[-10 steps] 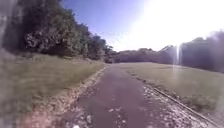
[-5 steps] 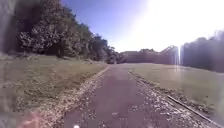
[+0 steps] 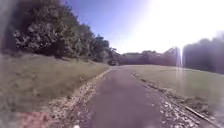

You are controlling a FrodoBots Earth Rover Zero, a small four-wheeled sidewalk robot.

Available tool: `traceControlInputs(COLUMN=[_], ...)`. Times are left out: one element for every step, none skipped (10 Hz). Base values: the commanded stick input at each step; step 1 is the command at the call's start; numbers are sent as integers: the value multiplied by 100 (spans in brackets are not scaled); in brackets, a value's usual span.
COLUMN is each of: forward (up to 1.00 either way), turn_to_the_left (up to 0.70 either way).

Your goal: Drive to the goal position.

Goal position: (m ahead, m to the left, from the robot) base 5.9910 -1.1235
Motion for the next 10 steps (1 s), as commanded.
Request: traceControlInputs(forward=[100, 100, 100, 100, 100, 100, 100, 100, 100, 100], turn_to_the_left=[2, 2, 2, 3, 3, 2, 2, -4, -15, -26])
